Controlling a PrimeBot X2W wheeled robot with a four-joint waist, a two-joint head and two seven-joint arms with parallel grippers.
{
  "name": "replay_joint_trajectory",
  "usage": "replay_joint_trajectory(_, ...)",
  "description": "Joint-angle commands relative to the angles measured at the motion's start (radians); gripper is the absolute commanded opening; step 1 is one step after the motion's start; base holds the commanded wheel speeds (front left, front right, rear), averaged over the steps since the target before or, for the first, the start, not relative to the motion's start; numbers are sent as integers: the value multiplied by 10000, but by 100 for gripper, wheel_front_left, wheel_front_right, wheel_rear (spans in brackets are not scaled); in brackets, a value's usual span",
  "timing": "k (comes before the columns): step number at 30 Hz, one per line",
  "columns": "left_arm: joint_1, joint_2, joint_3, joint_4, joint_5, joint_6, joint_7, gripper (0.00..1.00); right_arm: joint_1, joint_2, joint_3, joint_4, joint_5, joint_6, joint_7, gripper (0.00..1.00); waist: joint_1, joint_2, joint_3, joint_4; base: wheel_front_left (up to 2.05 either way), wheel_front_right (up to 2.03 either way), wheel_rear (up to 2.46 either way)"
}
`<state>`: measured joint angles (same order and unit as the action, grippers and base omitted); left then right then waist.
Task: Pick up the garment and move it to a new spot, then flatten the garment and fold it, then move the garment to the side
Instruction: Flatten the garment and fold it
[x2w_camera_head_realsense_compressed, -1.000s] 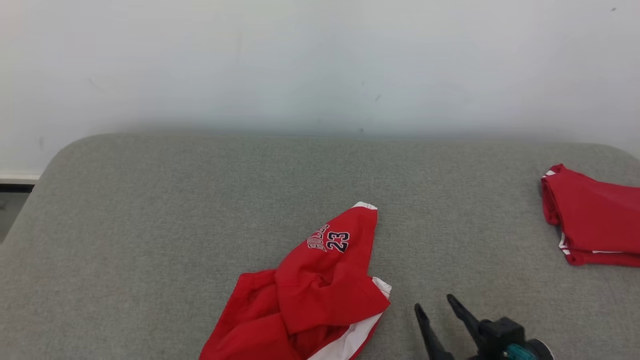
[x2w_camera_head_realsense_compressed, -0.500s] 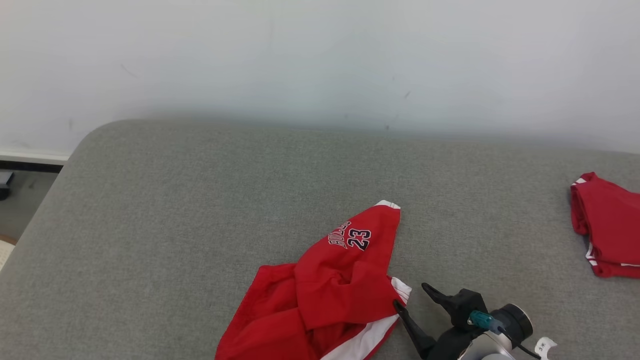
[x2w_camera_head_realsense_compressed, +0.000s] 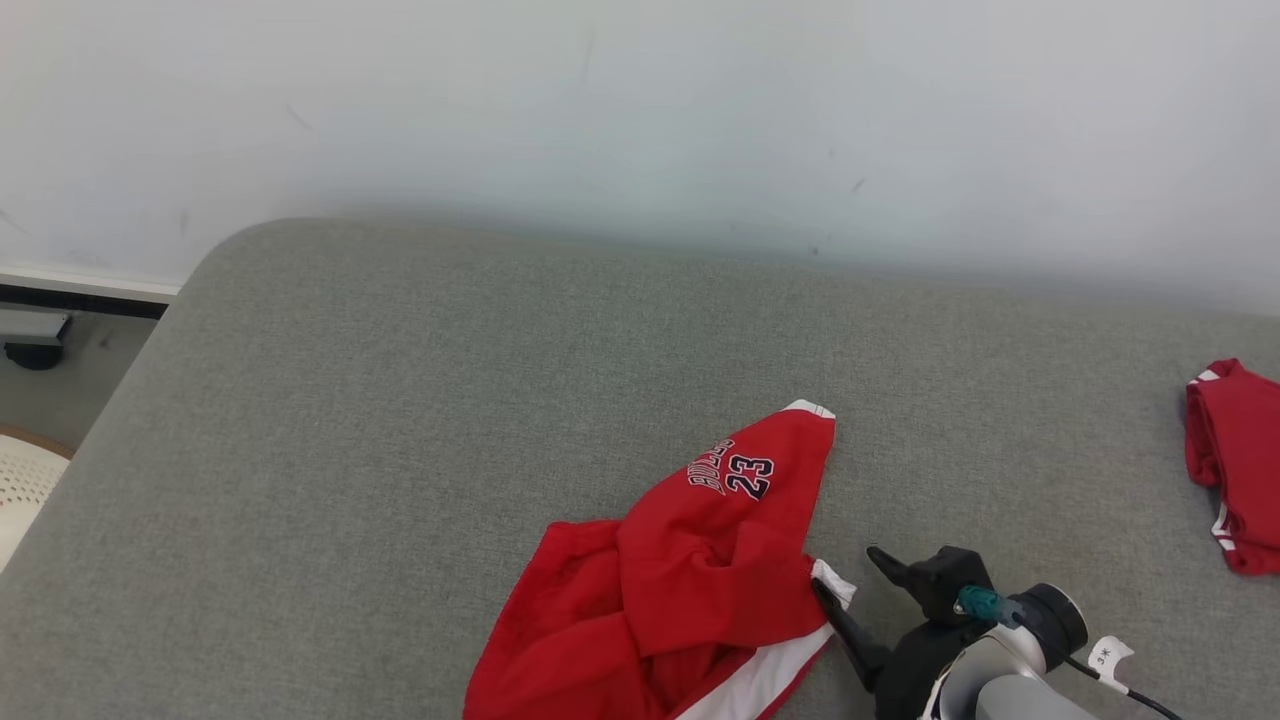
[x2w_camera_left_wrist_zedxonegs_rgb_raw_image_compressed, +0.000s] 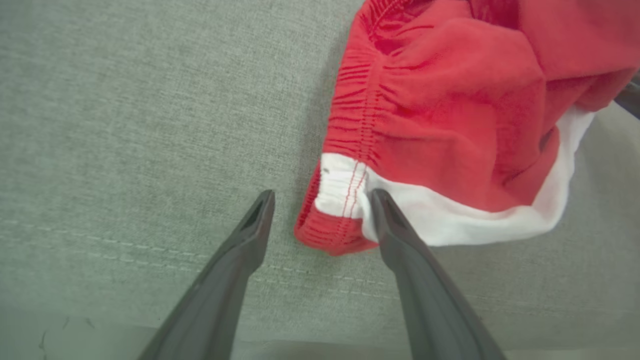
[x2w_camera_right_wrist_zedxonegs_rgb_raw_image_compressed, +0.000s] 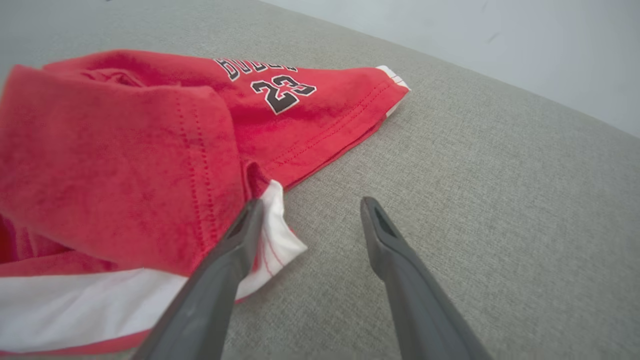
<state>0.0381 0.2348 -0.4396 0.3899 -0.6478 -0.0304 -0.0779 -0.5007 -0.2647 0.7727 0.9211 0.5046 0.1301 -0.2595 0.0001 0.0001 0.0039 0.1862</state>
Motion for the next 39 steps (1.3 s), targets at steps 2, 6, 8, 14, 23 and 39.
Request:
replay_joint_trajectory(2, -44, -26, -12, 189, -4, -63, -110, 100, 84, -13, 208, 86, 141, 7, -54, 100, -1, -1, -37, 6, 0, 0, 0)
replay_joint_trajectory(6, -131, -71, -87, 480, -6, -159, -216, 100, 15, 53, 547, 212, 438, 7, -67, 100, -1, -1, -62, 24, 0, 0, 0)
replay_joint_trajectory(8, -263, -149, -133, 676, -62, -254, -264, 100, -107, 37, 886, 251, 617, 5, -68, 47, -1, -1, -54, 61, 0, 0, 0)
replay_joint_trajectory(14, -459, -228, -179, 1114, -143, -487, -574, 0, -325, 83, 1116, 536, 1114, 7, -68, 0, -1, -1, -176, 92, 0, 0, 0)
replay_joint_trajectory(23, -190, 79, 158, 450, -172, -386, -1263, 0, 700, -745, -464, -1184, 2343, 5, -68, 0, -1, -1, -445, -21, 0, 0, 0)
replay_joint_trajectory(39, -2913, 1205, 100, -2482, 279, -381, 738, 0, 29, -1192, -879, -3674, 3829, 5, 1094, 0, -1, -1, 514, -1110, 0, 0, 0)
